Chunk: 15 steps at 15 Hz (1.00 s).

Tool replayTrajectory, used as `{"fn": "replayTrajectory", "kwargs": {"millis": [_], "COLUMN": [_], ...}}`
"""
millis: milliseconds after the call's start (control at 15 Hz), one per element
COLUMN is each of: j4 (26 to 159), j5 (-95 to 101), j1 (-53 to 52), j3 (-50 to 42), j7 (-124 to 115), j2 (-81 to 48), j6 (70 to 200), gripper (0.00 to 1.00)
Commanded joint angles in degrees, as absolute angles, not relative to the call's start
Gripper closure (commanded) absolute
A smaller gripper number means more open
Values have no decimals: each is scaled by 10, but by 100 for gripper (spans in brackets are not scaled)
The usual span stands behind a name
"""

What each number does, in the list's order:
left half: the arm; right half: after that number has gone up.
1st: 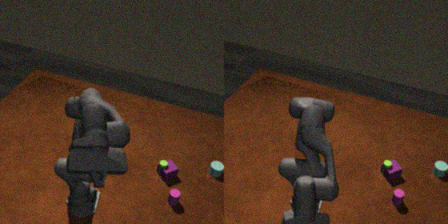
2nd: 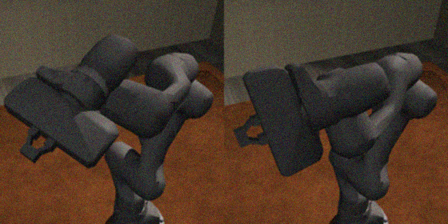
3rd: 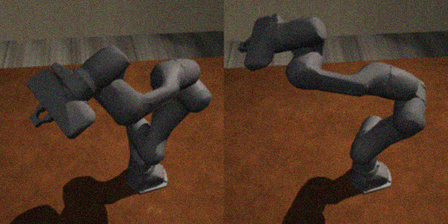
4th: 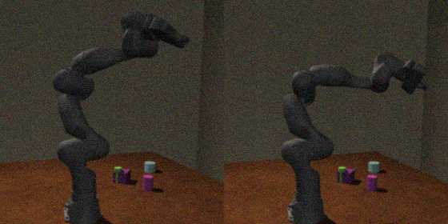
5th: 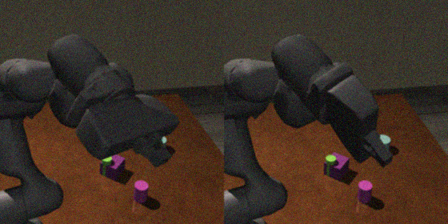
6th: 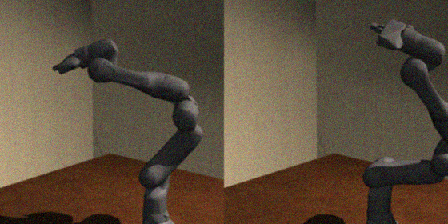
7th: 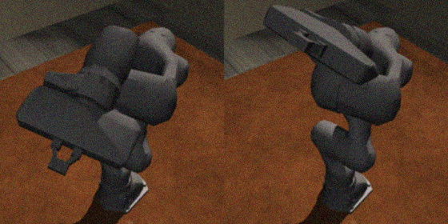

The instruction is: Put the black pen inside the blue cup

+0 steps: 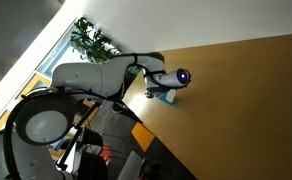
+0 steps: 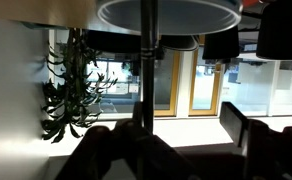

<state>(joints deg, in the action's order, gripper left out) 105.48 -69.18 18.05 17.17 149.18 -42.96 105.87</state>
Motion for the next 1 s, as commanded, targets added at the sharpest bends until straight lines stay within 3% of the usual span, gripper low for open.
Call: {"fn": "replayTrajectory", "kwargs": {"millis": [0,600,933], "j4": [1094,1134,1156], "j5": [-701,-701,-721], "j1": [194,203,241], "j3": [194,211,283], "j7": [1492,1492,1492], "j2": [-384,-340,-285], "j6": [1091,1110,1245], "gripper": [0,0,0]}}
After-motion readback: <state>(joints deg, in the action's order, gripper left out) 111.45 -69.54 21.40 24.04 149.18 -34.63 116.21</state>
